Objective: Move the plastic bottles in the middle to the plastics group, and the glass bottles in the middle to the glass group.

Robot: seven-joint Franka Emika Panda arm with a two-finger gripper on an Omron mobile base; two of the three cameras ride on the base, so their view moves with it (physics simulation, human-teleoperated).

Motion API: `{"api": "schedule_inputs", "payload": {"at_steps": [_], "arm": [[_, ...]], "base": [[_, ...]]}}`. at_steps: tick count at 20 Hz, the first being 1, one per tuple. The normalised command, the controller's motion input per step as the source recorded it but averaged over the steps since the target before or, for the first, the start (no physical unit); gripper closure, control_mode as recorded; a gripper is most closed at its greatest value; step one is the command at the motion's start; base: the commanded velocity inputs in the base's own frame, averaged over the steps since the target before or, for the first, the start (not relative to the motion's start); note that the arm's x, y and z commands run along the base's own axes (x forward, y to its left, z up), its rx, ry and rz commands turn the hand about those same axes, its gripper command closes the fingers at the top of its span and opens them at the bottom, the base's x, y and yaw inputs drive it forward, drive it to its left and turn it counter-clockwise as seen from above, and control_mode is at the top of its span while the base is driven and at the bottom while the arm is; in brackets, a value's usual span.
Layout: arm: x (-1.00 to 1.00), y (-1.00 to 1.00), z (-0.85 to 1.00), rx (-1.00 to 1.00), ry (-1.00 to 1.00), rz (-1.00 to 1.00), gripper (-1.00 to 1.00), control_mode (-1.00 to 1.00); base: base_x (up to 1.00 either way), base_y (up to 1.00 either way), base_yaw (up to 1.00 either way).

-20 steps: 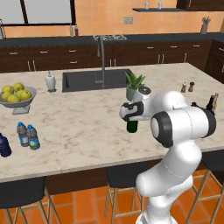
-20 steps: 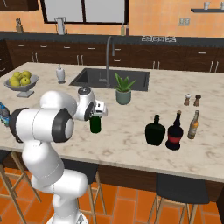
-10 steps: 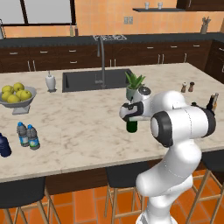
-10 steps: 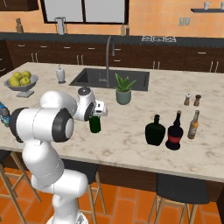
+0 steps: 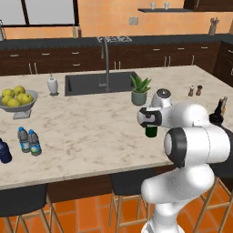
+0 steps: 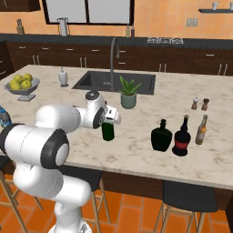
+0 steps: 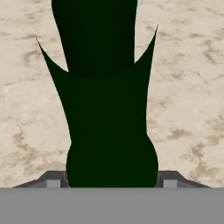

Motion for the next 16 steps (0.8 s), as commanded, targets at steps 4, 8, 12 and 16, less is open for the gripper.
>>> {"api": "schedule_inputs", "payload": {"at_steps": [4, 8, 12, 16], "arm": [[-0.22, -0.95, 0.17, 0.02, 0.00, -0.25, 1.00, -1.00], [-0.17, -1.00, 0.02, 0.08, 0.00, -0.26, 1.00, -1.00], [-0.06, -0.83, -0.01, 0.09, 0.00, -0.18, 1.00, -1.00], [0.00, -0.57, 0.00, 0.03, 0.00, -0.13, 1.00, -1.00]], "base": [[0.00, 0.00, 0.00], [0.00, 0.00, 0.00], [0.00, 0.00, 0.00], [0.00, 0.00, 0.00]]}}
